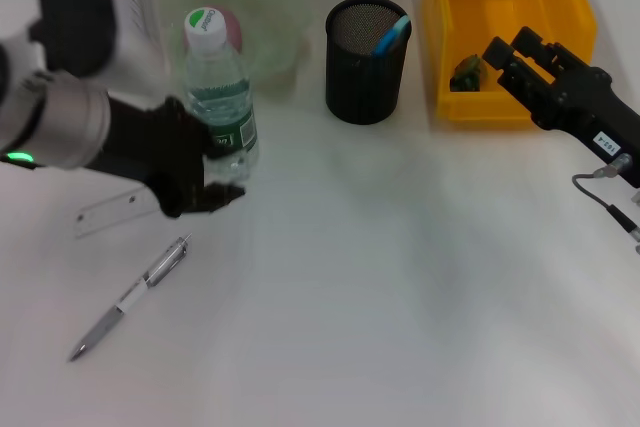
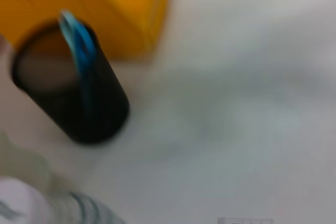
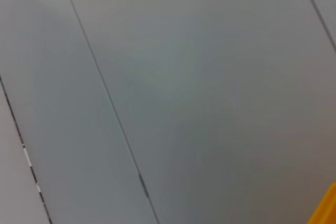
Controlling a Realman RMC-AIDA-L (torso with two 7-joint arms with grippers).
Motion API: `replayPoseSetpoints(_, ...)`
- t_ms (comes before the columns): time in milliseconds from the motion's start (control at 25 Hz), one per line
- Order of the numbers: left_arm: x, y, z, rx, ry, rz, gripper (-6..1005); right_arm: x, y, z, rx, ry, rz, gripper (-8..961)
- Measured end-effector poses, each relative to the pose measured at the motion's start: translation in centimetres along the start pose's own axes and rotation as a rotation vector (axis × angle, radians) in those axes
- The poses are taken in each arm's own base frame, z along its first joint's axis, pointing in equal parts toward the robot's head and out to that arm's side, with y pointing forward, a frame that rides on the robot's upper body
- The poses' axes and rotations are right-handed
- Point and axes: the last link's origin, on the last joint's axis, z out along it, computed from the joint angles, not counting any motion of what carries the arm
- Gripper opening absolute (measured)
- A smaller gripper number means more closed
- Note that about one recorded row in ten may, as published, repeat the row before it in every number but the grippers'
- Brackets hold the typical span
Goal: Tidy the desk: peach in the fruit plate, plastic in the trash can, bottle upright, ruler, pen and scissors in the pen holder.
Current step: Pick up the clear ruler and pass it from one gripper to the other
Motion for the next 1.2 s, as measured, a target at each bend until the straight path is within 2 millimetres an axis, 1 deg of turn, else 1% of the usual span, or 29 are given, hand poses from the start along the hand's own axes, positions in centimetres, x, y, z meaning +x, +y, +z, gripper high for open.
replayPoseSetpoints(160, 0.6, -0.4, -2.3, 0.025, 0.153, -0.039, 387, 0.1, -0.3, -0.4, 0.023, 0.000, 0.003, 547)
replayPoseSetpoints(320, 1.3, -0.5, -3.8, 0.036, 0.259, -0.047, 387, 0.3, -0.4, -0.5, 0.035, 0.010, 0.004, 546)
replayPoseSetpoints(600, 4.0, 0.0, -5.9, 0.019, 0.493, -0.016, 386, 0.4, -0.5, -0.4, 0.039, 0.017, 0.003, 546)
replayPoseSetpoints(760, 4.7, -0.3, -6.0, 0.012, 0.601, -0.009, 386, 0.7, -0.7, -0.4, 0.055, 0.034, 0.003, 547)
replayPoseSetpoints(880, 4.9, -0.8, -5.6, -0.004, 0.722, -0.033, 387, 1.3, -0.7, -0.9, 0.071, 0.053, 0.017, 547)
replayPoseSetpoints(960, 5.2, -1.2, -5.7, 0.012, 0.789, -0.033, 387, 1.6, -0.7, -1.2, 0.082, 0.059, 0.027, 547)
replayPoseSetpoints(1040, 5.3, -1.5, -5.7, 0.026, 0.814, -0.034, 386, 1.7, -0.8, -1.4, 0.087, 0.062, 0.031, 547)
replayPoseSetpoints(1080, 5.4, -2.0, -5.5, 0.044, 0.845, -0.045, 386, 1.8, -0.8, -1.4, 0.087, 0.064, 0.031, 547)
replayPoseSetpoints(1200, 5.3, -2.4, -5.1, 0.055, 0.875, -0.068, 386, 1.8, -0.7, -1.4, 0.084, 0.067, 0.031, 547)
